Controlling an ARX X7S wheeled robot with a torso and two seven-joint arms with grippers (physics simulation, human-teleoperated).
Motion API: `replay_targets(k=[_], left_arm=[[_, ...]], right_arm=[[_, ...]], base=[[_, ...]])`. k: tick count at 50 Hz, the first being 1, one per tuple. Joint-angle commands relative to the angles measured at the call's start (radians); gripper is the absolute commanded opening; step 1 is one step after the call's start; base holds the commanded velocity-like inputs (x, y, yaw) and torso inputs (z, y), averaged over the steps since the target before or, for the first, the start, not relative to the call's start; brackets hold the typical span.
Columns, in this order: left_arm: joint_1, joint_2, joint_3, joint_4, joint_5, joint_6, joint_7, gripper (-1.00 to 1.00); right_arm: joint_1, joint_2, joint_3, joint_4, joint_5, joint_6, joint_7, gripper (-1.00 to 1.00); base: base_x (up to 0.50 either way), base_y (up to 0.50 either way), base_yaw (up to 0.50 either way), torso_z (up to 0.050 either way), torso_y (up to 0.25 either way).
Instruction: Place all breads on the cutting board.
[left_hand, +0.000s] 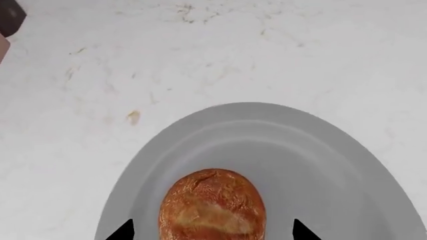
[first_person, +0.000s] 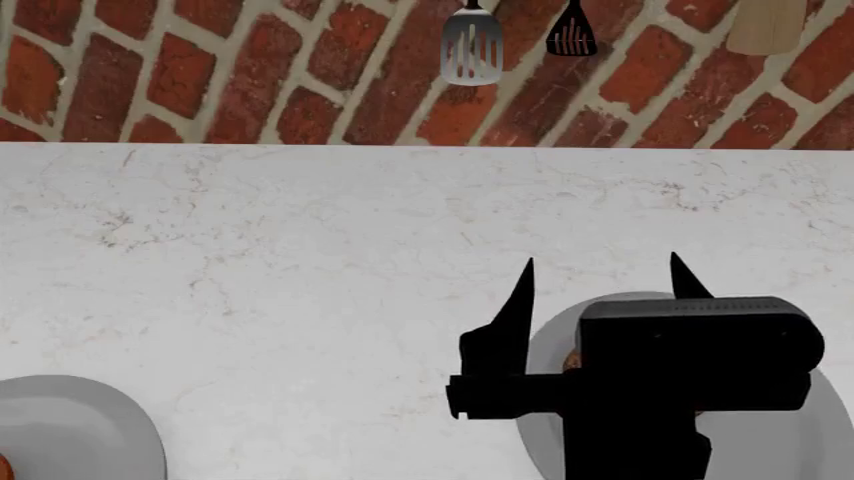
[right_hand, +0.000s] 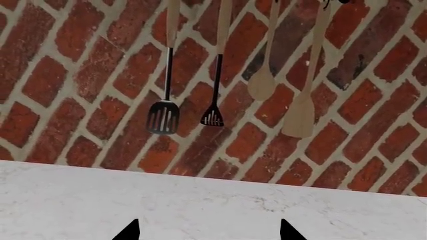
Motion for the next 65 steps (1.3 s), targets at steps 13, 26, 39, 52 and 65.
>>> replay_targets(k=[13,26,39,52,65], left_arm=[[0.098,0.029,0.003,0.025,0.326,0.048,0.291,1.00],[0.077,0.006,0.057,0.002,0.302,0.077,0.280,1.00],[0.135,0.019,0.079,0.003,0.445,0.115,0.401,1.00],[0.148,0.001,0.079,0.028,0.444,0.140,0.405,-1.00],[0.011,-0.117,0.042,0.150,0.136,0.245,0.198,-1.00]], right_arm=[[0.001,0.006,-0.003,0.002,0.011,-0.006,0.006,1.00],[-0.002,0.010,-0.001,-0.002,0.019,-0.005,0.010,1.00],[0.002,0.011,-0.007,0.001,0.022,-0.007,0.016,1.00],[0.011,0.016,-0.007,-0.001,0.029,0.002,0.020,1.00],[0.015,0.019,-0.010,-0.015,0.035,0.009,0.028,1.00]], base=[[0.00,0.00,0.00,0.000,0.000],[0.00,0.00,0.00,0.000,0.000],[0.00,0.00,0.00,0.000,0.000],[0.00,0.00,0.00,0.000,0.000],[0.00,0.00,0.00,0.000,0.000]])
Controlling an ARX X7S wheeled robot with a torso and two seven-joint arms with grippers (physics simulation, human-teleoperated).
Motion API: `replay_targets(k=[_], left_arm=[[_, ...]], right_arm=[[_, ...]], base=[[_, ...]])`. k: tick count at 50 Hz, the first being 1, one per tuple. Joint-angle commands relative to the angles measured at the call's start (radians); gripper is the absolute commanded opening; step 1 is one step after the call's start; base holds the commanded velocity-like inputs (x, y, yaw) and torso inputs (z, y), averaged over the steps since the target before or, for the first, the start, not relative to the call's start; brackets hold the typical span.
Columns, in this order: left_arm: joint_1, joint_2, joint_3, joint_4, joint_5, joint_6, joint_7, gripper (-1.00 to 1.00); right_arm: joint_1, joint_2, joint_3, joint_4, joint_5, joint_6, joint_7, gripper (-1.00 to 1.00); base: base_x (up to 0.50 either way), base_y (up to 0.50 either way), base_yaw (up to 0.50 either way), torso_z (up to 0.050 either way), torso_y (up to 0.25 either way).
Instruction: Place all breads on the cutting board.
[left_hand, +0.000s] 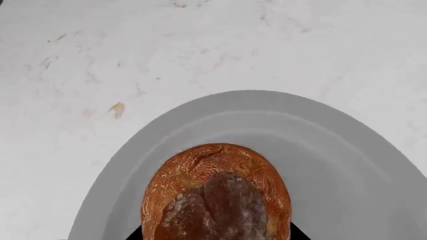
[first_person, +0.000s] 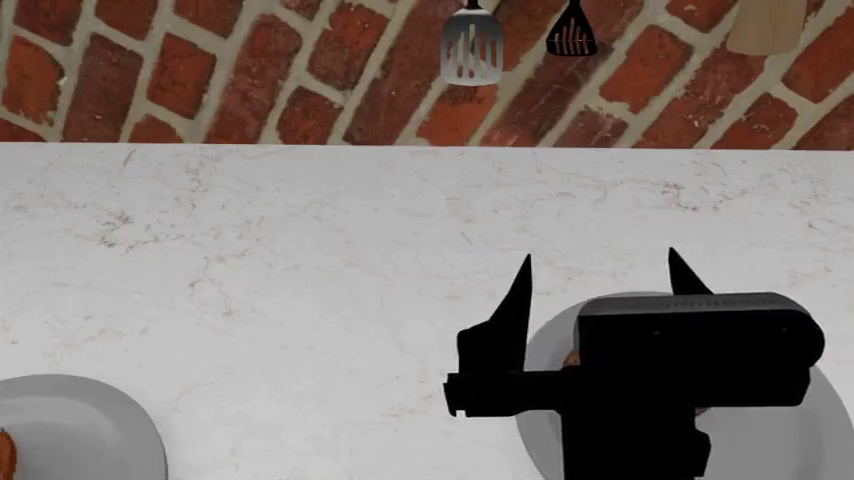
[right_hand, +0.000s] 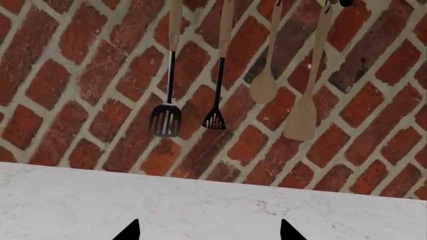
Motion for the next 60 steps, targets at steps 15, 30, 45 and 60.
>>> replay_targets(k=[15,30,45,60], left_arm=[[-0.565,-0.355,0.114,0.296,-0.633,0.439,-0.400,-1.00],[-1.076,-0.321,0.440,0.327,-0.939,0.484,-0.643,-1.00],[-0.959,-0.347,0.386,0.343,-0.880,0.495,-0.593,-1.00],[-0.694,-0.365,0.210,0.386,-0.765,0.500,-0.501,-1.00]], right_arm=[[0.130,0.025,0.019,-0.086,0.069,0.258,0.014,1.00],[0.884,0.408,-0.094,0.535,1.585,0.572,0.989,1.00],[1.505,0.677,-1.106,0.660,2.046,-0.420,1.212,1.00],[1.607,0.621,-1.675,0.598,2.149,-1.014,1.184,1.00]], base=[[0.00,0.00,0.00,0.000,0.000],[0.00,0.00,0.00,0.000,0.000],[0.00,0.00,0.00,0.000,0.000],[0.00,0.00,0.00,0.000,0.000]])
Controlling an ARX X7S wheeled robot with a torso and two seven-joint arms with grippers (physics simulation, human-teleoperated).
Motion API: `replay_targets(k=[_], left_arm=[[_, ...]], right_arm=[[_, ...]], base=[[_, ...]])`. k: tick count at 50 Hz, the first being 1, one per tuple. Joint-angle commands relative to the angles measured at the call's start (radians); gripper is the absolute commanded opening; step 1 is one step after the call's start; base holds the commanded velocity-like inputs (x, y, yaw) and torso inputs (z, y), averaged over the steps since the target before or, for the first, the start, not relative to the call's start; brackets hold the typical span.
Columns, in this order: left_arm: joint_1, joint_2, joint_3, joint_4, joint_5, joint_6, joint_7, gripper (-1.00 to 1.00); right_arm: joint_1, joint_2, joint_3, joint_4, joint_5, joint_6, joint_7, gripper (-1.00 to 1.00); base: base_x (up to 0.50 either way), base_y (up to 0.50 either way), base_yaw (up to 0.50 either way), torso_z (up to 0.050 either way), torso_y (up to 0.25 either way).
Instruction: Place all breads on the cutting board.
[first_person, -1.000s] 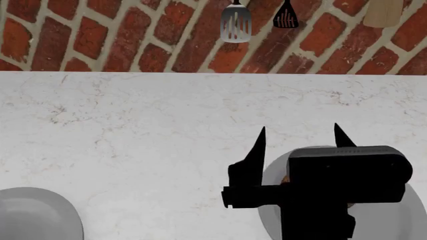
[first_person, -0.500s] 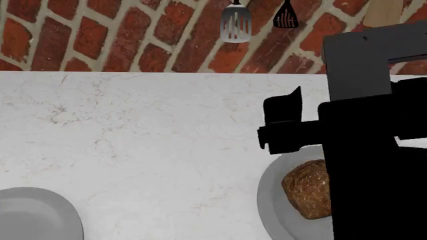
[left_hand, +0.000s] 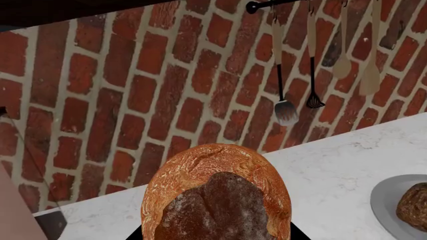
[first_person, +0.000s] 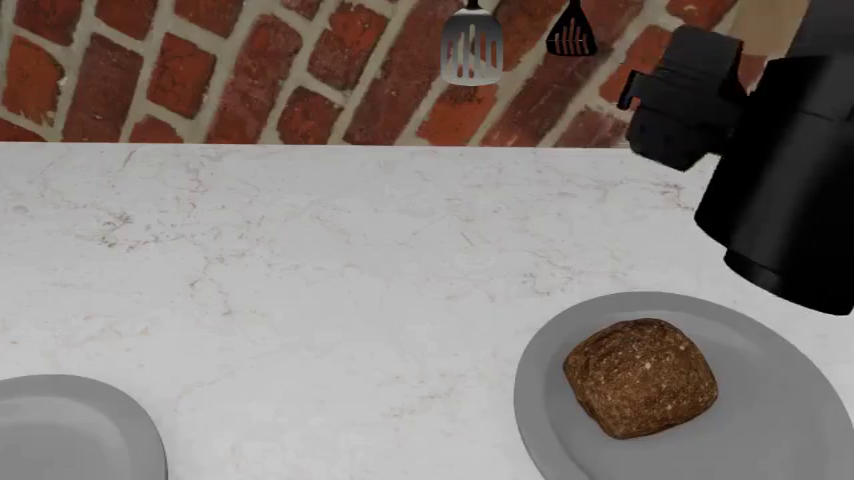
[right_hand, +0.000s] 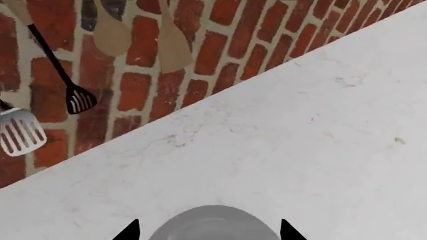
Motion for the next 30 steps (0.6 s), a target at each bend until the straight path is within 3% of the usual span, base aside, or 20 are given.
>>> replay_targets(k=[1,7,13,20,30], left_arm=[[0.248,-0.014,-0.175,0.028,0.095,0.012,0.075,-1.00],[0.313,0.009,-0.221,0.027,0.135,-0.012,0.097,-1.00],[0.251,0.018,-0.158,0.010,0.133,-0.022,0.097,-1.00],[0.324,0.038,-0.193,0.007,0.179,-0.038,0.109,-1.00],[0.171,0.027,-0.084,0.003,0.111,-0.022,0.058,-1.00]], right_arm=[[0.094,0.002,-0.384,0.020,0.127,-0.352,0.009,1.00],[0.060,-0.018,-0.396,0.031,0.149,-0.348,-0.027,1.00],[0.002,-0.045,-0.406,0.031,0.151,-0.381,-0.058,1.00],[-0.040,-0.079,-0.397,0.033,0.166,-0.388,-0.114,1.00],[-0.086,-0.120,-0.369,0.082,0.220,-0.382,-0.193,1.00]], base=[[0.00,0.00,0.00,0.000,0.000],[0.00,0.00,0.00,0.000,0.000],[0.00,0.00,0.00,0.000,0.000],[0.00,0.00,0.00,0.000,0.000],[0.00,0.00,0.00,0.000,0.000]])
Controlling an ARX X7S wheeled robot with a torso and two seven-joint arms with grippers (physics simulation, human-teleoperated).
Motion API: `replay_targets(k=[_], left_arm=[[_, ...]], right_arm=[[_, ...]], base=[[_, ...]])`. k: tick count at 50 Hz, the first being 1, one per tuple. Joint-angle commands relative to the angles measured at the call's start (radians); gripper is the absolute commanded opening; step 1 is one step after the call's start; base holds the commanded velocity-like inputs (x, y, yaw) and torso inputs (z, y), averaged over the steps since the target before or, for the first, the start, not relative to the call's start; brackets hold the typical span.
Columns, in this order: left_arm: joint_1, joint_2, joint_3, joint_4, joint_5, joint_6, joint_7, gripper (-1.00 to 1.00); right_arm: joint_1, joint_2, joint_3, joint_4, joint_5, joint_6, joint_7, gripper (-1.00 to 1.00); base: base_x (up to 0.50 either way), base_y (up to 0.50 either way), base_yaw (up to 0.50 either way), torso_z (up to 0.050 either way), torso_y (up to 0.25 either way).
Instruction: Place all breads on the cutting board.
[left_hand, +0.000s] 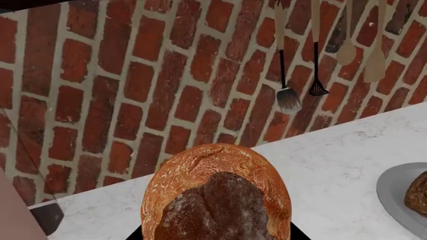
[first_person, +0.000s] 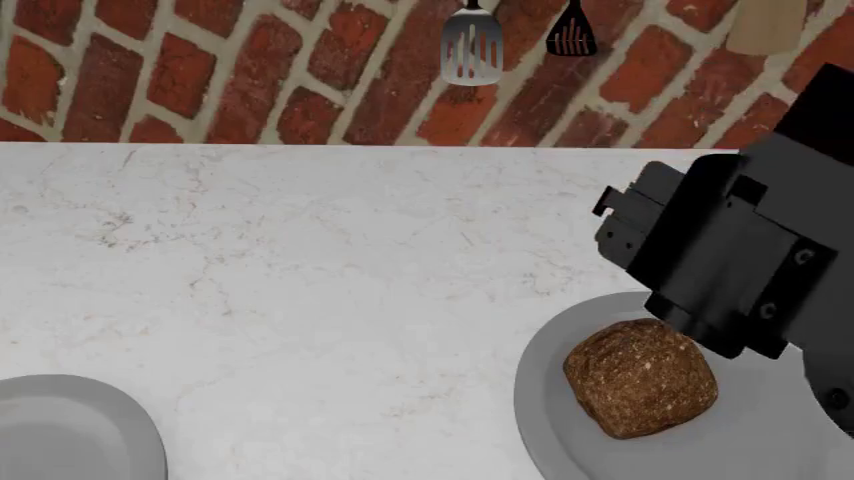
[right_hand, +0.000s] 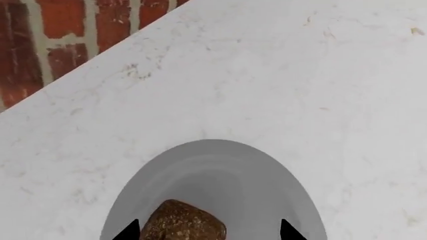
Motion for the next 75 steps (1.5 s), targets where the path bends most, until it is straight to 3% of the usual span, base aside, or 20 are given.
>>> replay_targets(k=[1,17,22,28,42,63,70,75], left_arm=[[-0.080,0.008,0.071,-0.006,-0.030,0.016,-0.041,-1.00],[0.009,0.011,0.005,0.000,0.008,0.006,-0.005,-1.00],[0.098,0.016,-0.066,0.007,0.037,-0.002,0.015,-1.00],[0.046,0.012,-0.022,0.000,0.015,0.006,0.002,-1.00],[0.221,0.052,-0.172,0.002,0.083,-0.038,0.055,-1.00],[0.242,0.054,-0.190,0.008,0.081,-0.037,0.054,-1.00],[0.189,0.022,-0.143,0.025,0.030,0.005,0.020,-1.00],[0.263,0.053,-0.210,0.028,0.063,-0.026,0.037,-1.00]], right_arm=[[-0.048,-0.046,-0.004,0.041,0.043,-0.018,-0.074,1.00],[-0.092,-0.103,0.011,0.124,0.076,-0.016,-0.125,1.00],[-0.115,-0.116,0.002,0.149,0.064,-0.037,-0.127,1.00],[-0.138,-0.123,-0.001,0.163,0.064,-0.066,-0.117,1.00],[-0.192,-0.149,0.000,0.173,0.061,-0.119,-0.124,1.00],[-0.271,-0.155,0.018,0.187,0.079,-0.177,-0.164,1.00],[-0.293,-0.162,0.024,0.200,0.090,-0.174,-0.184,1.00],[-0.303,-0.162,0.031,0.204,0.096,-0.176,-0.195,1.00]], base=[[0.00,0.00,0.00,0.000,0.000],[0.00,0.00,0.00,0.000,0.000],[0.00,0.00,0.00,0.000,0.000],[0.00,0.00,0.00,0.000,0.000],[0.00,0.00,0.00,0.000,0.000],[0.00,0.00,0.00,0.000,0.000],[0.00,0.00,0.00,0.000,0.000],[0.00,0.00,0.00,0.000,0.000]])
